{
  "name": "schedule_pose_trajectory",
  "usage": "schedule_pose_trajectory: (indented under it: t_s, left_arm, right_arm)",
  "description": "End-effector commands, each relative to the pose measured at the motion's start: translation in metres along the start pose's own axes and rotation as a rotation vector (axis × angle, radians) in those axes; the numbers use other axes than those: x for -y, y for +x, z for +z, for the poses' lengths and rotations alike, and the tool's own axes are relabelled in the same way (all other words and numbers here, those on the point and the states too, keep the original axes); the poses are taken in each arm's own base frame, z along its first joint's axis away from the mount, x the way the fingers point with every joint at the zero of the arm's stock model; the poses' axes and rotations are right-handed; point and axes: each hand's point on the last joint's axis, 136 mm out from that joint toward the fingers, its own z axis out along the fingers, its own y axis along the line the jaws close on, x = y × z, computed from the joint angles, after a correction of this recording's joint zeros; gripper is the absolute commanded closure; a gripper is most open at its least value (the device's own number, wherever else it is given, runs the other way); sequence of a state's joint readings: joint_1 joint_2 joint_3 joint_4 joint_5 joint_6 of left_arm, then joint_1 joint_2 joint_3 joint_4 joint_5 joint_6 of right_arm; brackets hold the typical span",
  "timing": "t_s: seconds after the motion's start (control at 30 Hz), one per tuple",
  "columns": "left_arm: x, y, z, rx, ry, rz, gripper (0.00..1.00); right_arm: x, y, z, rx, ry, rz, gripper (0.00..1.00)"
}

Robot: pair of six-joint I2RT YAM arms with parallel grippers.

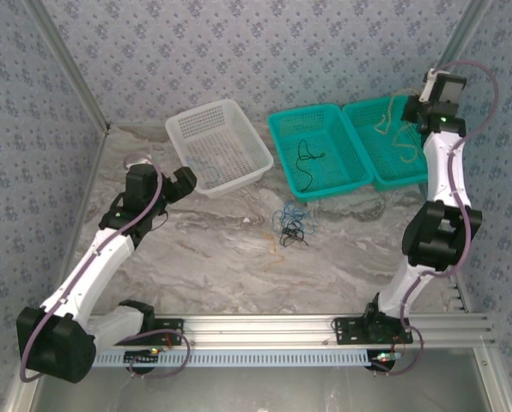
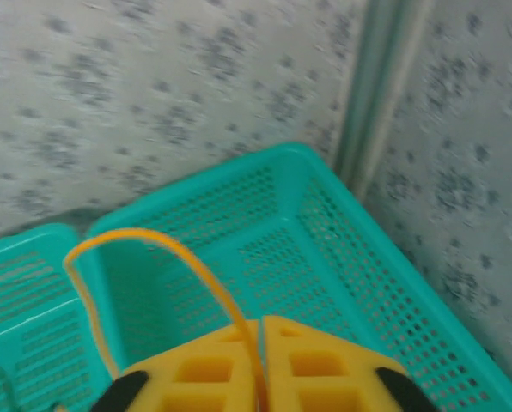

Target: Untangle the cables

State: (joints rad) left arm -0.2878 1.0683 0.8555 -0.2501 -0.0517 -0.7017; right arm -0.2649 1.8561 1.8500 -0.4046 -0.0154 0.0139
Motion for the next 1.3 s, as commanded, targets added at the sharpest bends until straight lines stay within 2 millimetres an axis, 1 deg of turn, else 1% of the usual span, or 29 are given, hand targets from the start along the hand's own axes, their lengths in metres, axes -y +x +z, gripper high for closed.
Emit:
schedule_pose_trajectory:
  t_s: [0.0, 0.1, 0.2, 0.23, 0.4, 0.5, 0.6, 0.73, 0.8, 0.97, 1.0, 1.1, 1.27]
  left_arm:
    - [0.007, -0.003, 0.001, 0.007, 0.038, -0.01, 0.01]
    - [0.006, -0.001, 0.003, -0.007, 0.03, -0.017, 0.01]
    - [0.005, 0.0, 0.005, -0.026, 0.013, -0.024, 0.01]
    - [0.005, 0.001, 0.007, -0.036, 0.007, -0.027, 0.01]
    - [0.004, 0.007, 0.014, -0.082, -0.014, -0.04, 0.01]
    - [0.002, 0.011, 0.02, -0.111, -0.032, -0.052, 0.01]
    - [0.003, 0.015, 0.025, -0.14, -0.033, -0.062, 0.01]
    - [0.005, 0.021, 0.032, -0.171, -0.026, -0.074, 0.01]
    - [0.007, 0.021, 0.034, -0.173, -0.023, -0.076, 0.01]
    - [0.014, 0.023, 0.037, -0.166, -0.004, -0.068, 0.01]
    - [0.015, 0.024, 0.038, -0.166, -0.003, -0.067, 0.01]
    - [0.02, 0.029, 0.041, -0.176, -0.003, -0.05, 0.01]
    - [0.033, 0.039, 0.046, -0.199, 0.009, -0.005, 0.01]
  right_arm:
    - [0.015, 0.02, 0.015, -0.1, 0.076, 0.04, 0.58]
    - [0.02, 0.037, 0.02, -0.151, 0.116, 0.078, 0.32]
    - [0.022, 0.043, 0.016, -0.159, 0.131, 0.116, 0.07]
    - [0.021, 0.045, 0.014, -0.16, 0.128, 0.127, 0.0]
    - [0.011, 0.048, -0.002, -0.14, 0.084, 0.18, 0.0]
    - [0.007, 0.055, -0.016, -0.137, 0.074, 0.259, 0.0]
    - [0.001, 0.064, -0.033, -0.136, 0.055, 0.324, 0.0]
    - [-0.017, 0.076, -0.059, -0.121, -0.037, 0.406, 0.0]
    - [-0.024, 0.079, -0.073, -0.089, -0.057, 0.396, 0.0]
    - [-0.05, 0.077, -0.114, 0.025, -0.123, 0.263, 0.0]
    - [-0.057, 0.09, -0.118, 0.007, -0.138, 0.241, 0.0]
    - [-0.07, 0.1, -0.135, 0.005, -0.156, 0.22, 0.0]
    - [-0.108, 0.124, -0.161, -0.033, -0.297, 0.201, 0.0]
